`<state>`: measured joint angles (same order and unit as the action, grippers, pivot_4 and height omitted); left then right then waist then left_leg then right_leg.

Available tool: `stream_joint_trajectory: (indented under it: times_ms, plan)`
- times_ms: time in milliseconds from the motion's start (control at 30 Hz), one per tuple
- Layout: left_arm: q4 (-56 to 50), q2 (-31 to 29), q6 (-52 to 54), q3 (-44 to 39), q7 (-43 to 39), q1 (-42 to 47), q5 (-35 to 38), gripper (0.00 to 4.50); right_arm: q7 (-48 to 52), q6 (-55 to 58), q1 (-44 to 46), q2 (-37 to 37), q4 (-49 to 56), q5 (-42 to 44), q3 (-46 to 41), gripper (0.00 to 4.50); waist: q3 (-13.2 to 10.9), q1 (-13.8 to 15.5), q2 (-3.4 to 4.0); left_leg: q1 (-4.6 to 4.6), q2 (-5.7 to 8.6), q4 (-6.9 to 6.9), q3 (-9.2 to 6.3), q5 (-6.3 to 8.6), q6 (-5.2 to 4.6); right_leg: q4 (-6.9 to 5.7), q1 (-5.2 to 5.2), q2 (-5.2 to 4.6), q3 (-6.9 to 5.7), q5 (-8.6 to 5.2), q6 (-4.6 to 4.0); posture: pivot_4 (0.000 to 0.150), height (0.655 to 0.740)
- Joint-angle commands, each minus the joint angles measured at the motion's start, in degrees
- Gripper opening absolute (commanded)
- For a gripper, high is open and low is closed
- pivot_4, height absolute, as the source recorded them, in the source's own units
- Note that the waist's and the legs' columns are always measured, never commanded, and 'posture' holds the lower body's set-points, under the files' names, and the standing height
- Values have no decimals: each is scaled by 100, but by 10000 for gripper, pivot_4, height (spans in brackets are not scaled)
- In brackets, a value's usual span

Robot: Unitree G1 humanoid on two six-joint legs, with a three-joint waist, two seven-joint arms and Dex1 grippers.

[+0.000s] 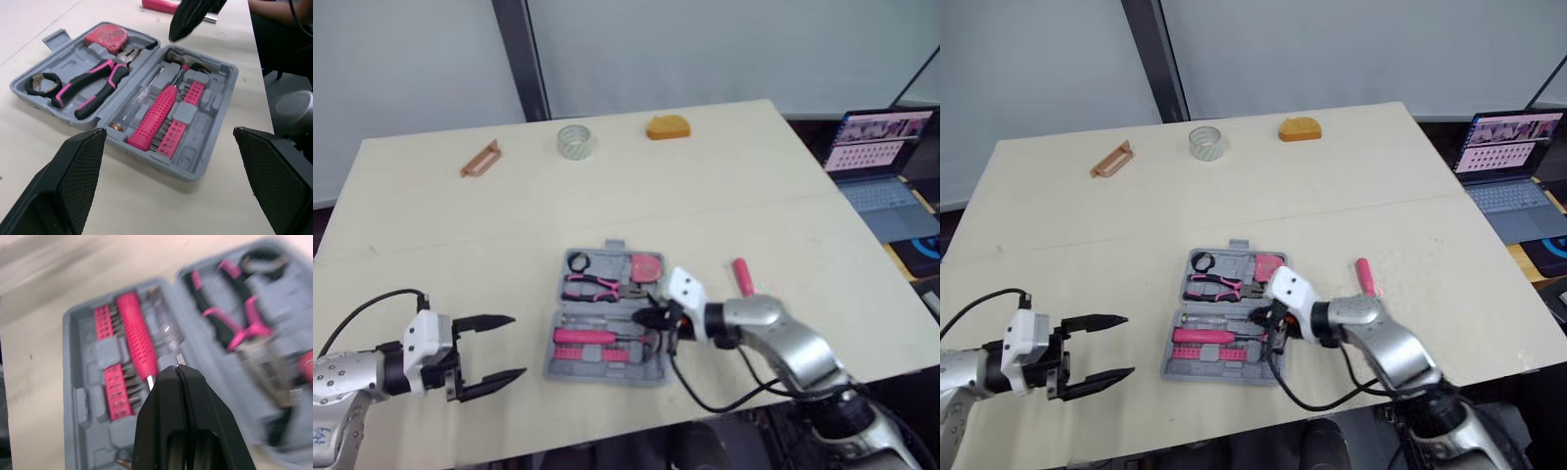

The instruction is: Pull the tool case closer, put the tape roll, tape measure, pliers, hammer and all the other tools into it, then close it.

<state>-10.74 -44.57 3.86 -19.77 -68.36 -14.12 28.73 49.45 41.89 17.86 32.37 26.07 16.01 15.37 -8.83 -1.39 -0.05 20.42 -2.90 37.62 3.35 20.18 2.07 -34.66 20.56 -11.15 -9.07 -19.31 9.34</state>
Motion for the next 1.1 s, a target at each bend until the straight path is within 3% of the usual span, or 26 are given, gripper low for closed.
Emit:
stream_joint_trajectory:
  times_ms: [33, 133, 400, 967, 1100]
  plan:
    - [-89, 48, 45, -17, 76, -16, 65, 45000, 239, 187, -392, 509, 612, 349, -418, 541, -8, 2, -12, 1, 0, 1, 1, 0, 0, 1, 0, 0, 1, 0, 0, 1500, 7400]
    - [-60, 78, -24, -24, 31, -114, 37, 45000, 365, 462, -959, 1018, 1016, 726, -844, 8339, -27, 29, -23, 1, 0, 6, 1, 1, -1, 1, -3, 0, 2, 0, 0, 1500, 7400]
    - [-128, 121, -364, -282, -155, -831, 55, 45000, 469, 594, -2716, 1865, 1860, 1327, -1862, 44727, -65, 87, -50, -1, 0, 8, 4, 2, -3, 4, -5, 0, 3, 2, -3, 1500, 7400]
    - [-813, 107, -122, -235, 205, -876, 141, 45000, 290, -665, -3482, 1805, 1205, 741, -1716, 44727, -74, 274, -62, 1, -1, 36, 4, 7, -12, 4, -15, 0, 4, 14, -8, 1500, 7400]
    - [-1264, -52, 403, 177, 89, -297, 575, 45000, -111, -699, -3604, 1535, 1135, 643, -1943, 44727, -76, 306, -61, 1, -2, 40, 4, 7, -12, -1, -15, 0, 4, 14, -8, 1500, 7400]
